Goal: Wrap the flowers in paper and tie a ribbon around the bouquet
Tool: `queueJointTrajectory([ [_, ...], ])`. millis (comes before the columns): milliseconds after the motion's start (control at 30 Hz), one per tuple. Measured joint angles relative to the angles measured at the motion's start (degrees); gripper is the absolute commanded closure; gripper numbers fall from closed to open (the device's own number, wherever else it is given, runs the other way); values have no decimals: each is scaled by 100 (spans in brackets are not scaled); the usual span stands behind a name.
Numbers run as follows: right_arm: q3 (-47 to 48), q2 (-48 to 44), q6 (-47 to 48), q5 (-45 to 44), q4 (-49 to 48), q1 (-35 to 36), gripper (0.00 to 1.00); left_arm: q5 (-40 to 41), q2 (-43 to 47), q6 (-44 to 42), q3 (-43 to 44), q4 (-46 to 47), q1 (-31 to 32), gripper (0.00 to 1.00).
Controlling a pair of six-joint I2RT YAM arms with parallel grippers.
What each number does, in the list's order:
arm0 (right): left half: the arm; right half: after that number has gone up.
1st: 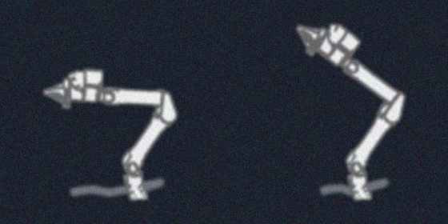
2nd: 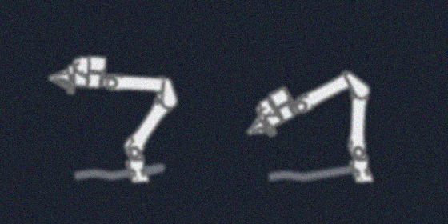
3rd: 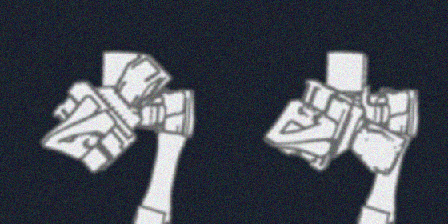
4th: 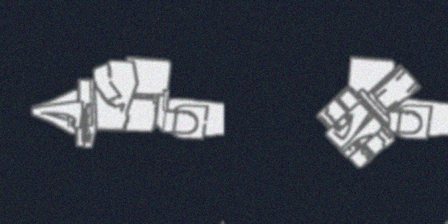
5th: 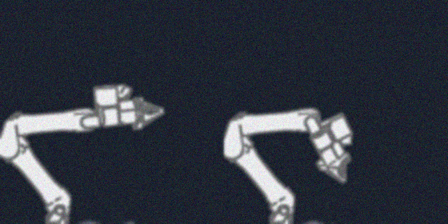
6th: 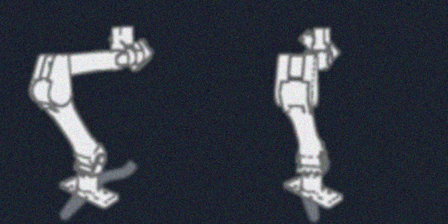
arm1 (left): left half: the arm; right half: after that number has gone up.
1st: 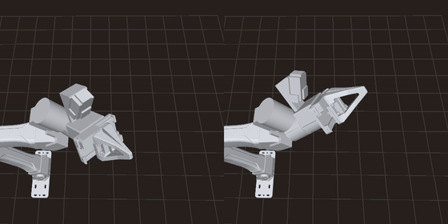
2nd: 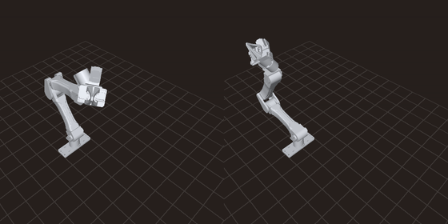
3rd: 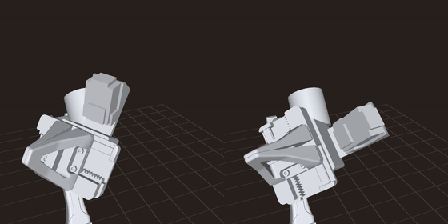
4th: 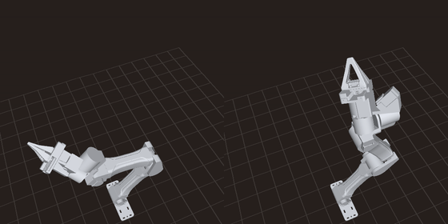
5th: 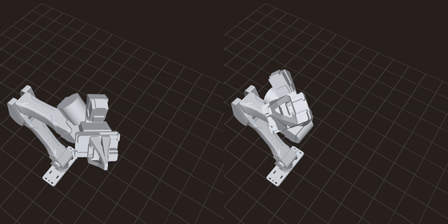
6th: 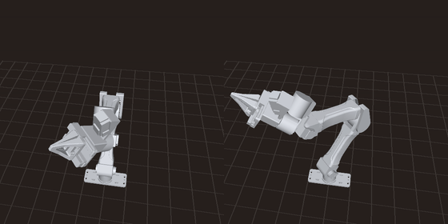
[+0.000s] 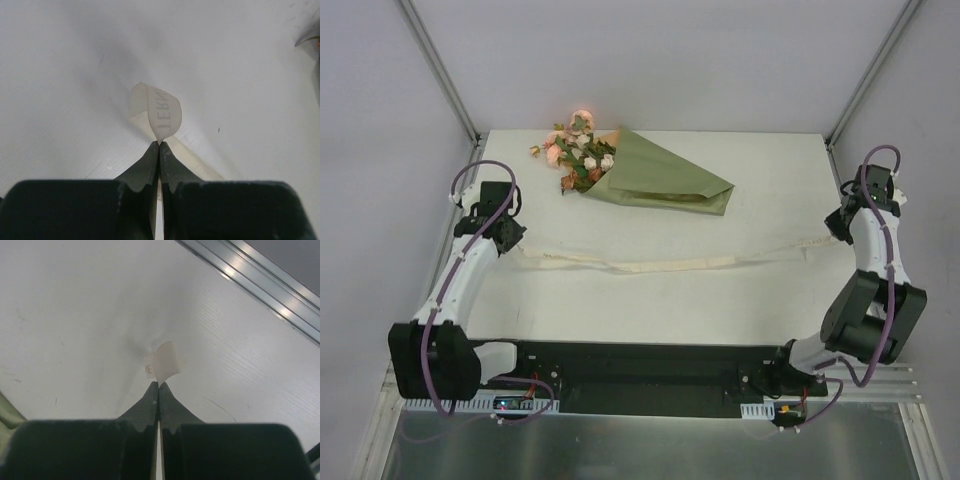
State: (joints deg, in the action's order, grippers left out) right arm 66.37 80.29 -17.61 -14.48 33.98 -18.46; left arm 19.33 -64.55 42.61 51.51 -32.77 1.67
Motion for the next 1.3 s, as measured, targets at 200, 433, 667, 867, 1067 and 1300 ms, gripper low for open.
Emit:
queueJointTrajectory([
  [200, 1045, 1836, 315, 188, 107, -210, 100, 2, -1438, -59, 660, 282, -251, 100],
  [433, 1580, 2896, 468, 111, 463, -275, 100, 28, -2107, -66, 756, 323, -326, 100],
  [667, 2184, 3191, 549, -133, 702, -310, 95, -201, -2697, -175, 1224, 387, -396, 76],
  [867, 2343, 3292, 706, -125, 741, -315, 34, -503, -2822, -433, 1239, 369, -404, 32],
  [1067, 2299, 3195, 931, 50, 831, -245, 4, -1220, -2127, -623, 1027, 522, -407, 6],
  [1300, 2074, 2149, 1386, 1115, 387, 542, 0, -3477, -1346, -74, 389, 2330, 76, 1],
])
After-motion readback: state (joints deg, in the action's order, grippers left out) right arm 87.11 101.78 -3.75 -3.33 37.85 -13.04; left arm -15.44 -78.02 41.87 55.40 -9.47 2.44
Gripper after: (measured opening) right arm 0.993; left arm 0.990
